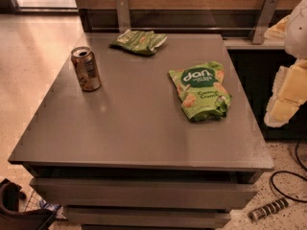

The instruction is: Pick orange can

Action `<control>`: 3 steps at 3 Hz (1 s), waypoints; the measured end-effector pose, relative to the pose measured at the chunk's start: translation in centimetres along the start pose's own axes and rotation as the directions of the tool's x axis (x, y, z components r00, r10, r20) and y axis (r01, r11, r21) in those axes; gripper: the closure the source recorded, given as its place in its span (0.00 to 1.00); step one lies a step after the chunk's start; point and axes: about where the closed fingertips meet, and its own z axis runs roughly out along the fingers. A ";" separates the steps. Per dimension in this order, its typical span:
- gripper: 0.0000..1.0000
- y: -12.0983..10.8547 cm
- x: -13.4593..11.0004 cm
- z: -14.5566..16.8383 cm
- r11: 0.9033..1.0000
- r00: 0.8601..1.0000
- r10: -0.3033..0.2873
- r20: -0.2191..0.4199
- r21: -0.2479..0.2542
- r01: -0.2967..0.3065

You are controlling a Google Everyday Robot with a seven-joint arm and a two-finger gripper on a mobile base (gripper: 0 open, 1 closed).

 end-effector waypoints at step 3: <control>0.00 -0.8 -3.4 2.8 0.999 0.963 0.041 0.265 -0.006 -0.041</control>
Offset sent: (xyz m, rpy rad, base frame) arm 0.0267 0.0285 -0.0127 0.3105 -0.0748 0.0318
